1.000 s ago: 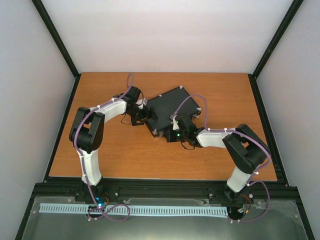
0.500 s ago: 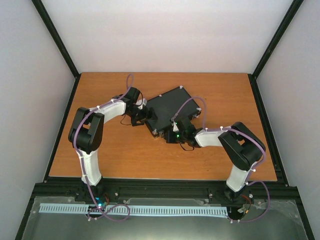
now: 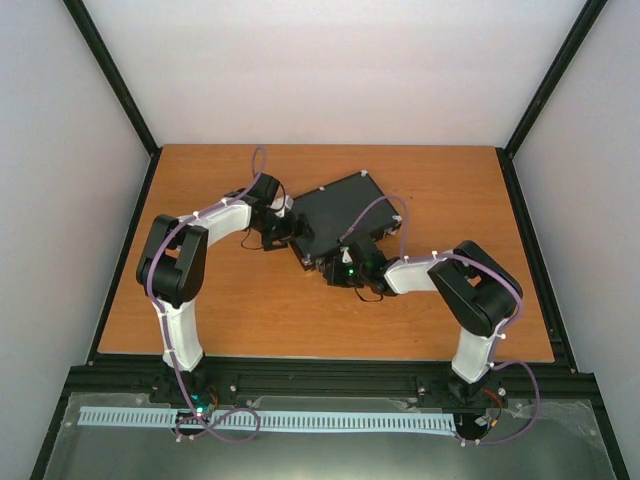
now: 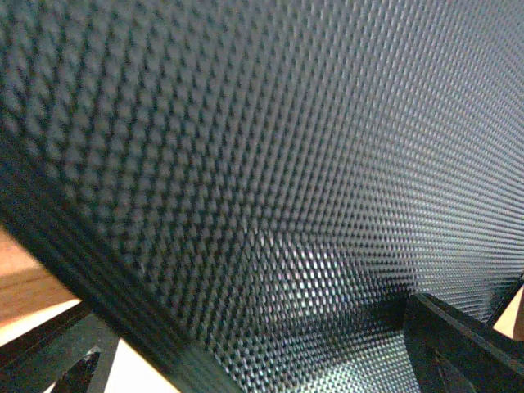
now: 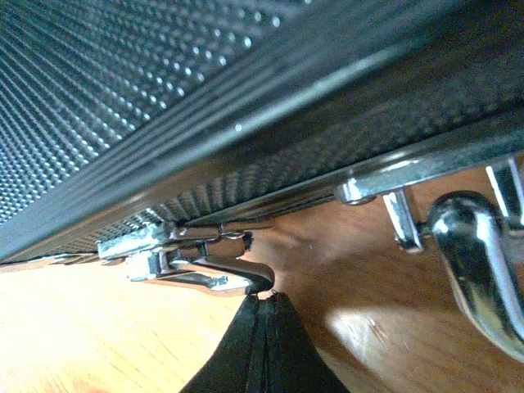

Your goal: Pack up texas hold em set

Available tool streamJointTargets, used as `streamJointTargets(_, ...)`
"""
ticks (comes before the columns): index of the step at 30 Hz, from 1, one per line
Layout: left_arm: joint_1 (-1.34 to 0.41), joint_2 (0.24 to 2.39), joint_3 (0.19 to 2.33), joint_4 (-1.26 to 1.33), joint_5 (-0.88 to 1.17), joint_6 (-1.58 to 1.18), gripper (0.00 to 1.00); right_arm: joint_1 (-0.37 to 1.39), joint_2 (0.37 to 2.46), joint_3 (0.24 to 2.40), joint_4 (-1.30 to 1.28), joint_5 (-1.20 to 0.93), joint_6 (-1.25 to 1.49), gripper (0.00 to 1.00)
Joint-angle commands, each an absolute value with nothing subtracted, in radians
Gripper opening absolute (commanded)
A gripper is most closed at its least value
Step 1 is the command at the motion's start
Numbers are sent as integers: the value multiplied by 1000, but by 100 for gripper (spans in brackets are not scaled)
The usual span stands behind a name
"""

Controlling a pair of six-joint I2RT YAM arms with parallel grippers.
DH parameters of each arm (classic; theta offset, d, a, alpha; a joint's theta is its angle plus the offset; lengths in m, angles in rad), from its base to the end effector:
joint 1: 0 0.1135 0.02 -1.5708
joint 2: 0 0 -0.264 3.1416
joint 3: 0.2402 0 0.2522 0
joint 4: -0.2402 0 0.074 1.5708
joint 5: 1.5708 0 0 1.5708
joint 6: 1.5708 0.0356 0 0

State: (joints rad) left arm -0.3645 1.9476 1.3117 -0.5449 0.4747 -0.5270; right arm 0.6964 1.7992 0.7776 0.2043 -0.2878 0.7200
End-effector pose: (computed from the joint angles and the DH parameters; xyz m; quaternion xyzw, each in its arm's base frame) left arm 0.3586 -0.1542 0.1640 -0.0320 0.9541 -0.2893 0.0705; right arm 0.2488 0.2212 0.1142 -0.0419 0.9208 0.3381 0.1898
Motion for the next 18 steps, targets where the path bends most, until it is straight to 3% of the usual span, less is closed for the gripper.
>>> streamJointTargets(1, -376, 1959, 1271, -624, 458, -495, 96, 695, 1876, 827, 290, -160, 796, 3)
streamJointTargets(11, -376, 1939, 1242, -628, 456, -488, 95, 695, 1950, 887, 201, -98, 851, 3)
streamJointTargets(18, -330, 1915, 1313, -657, 433, -476, 96, 698, 1848, 805, 216, -162, 736, 3)
